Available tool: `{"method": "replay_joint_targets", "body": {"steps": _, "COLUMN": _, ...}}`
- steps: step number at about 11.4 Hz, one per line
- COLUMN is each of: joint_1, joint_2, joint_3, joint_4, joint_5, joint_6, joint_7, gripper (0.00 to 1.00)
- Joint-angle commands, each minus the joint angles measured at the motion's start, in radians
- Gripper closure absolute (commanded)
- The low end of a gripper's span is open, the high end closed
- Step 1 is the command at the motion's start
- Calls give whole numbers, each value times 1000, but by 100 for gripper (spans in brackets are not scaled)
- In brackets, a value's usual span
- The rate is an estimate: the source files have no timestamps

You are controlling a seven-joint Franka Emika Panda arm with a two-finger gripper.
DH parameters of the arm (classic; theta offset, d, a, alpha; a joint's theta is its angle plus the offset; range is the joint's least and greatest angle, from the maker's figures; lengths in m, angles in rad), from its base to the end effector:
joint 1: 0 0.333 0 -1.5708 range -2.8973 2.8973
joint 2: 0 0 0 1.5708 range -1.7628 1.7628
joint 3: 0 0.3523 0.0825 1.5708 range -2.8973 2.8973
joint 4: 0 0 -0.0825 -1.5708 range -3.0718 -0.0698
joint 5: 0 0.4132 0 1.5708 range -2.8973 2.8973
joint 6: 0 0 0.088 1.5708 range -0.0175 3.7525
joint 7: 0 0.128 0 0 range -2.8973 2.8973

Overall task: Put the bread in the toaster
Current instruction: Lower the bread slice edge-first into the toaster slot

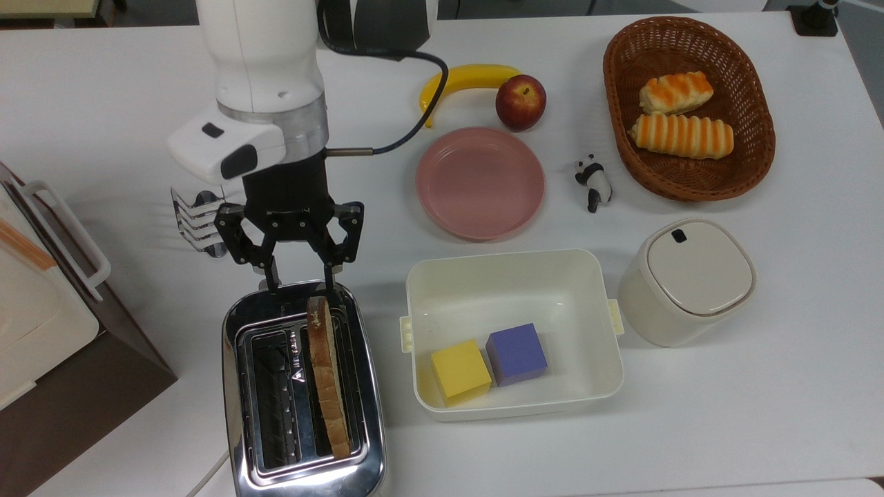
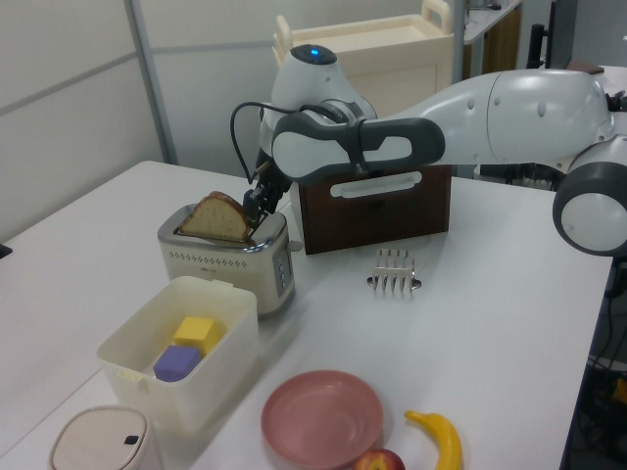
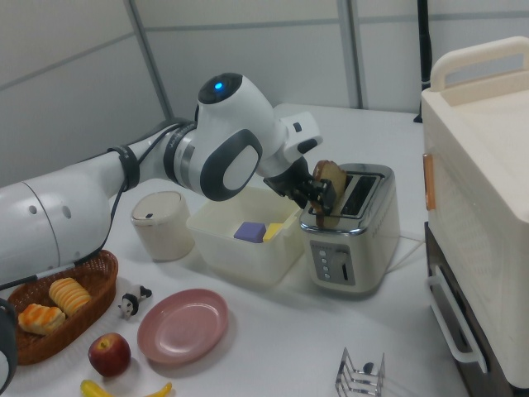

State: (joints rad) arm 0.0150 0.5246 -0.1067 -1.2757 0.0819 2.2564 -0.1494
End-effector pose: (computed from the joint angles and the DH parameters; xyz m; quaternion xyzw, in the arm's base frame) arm 0.8026 -0.0493 0.5085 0.9734 0.0231 0.2272 0.0150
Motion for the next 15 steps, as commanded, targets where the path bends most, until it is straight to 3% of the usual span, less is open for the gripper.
{"method": "replay_joint_targets", "body": {"steps": 1, "joint_1": 16, "joint_2": 0, "joint_3": 4, "joint_4": -24, "joint_5": -1, "joint_6": 64, "joint_7": -12, "gripper": 46}}
{"method": "replay_joint_targets", "body": {"steps": 4, "joint_1": 16, "joint_2": 28, "joint_3": 5, "joint_4": -19, "joint_5": -1, "joint_6": 164, "joint_7": -9, "gripper": 53}}
{"method": "replay_joint_targets", "body": {"steps": 7, "joint_1": 17, "joint_2": 31, "joint_3": 5, "joint_4": -22, "joint_5": -1, "joint_6": 161, "joint_7": -9, "gripper": 88}}
{"method": "replay_joint_targets", "body": {"steps": 8, "joint_1": 17, "joint_2": 23, "joint_3": 5, "joint_4": -22, "joint_5": 2, "joint_6": 152, "joint_7": -7, "gripper": 91}}
{"method": "replay_joint_targets", "body": {"steps": 10, "joint_1": 16, "joint_2": 9, "joint_3": 5, "joint_4": -5, "joint_5": 5, "joint_6": 27, "joint_7": -4, "gripper": 94}}
{"method": "replay_joint_targets", "body": {"steps": 12, "joint_1": 16, "joint_2": -11, "joint_3": 7, "joint_4": 15, "joint_5": 9, "joint_6": -70, "joint_7": 1, "gripper": 91}}
{"method": "replay_joint_targets", "body": {"steps": 15, "joint_1": 14, "joint_2": -23, "joint_3": 5, "joint_4": 18, "joint_5": 41, "joint_6": -100, "joint_7": 33, "gripper": 88}}
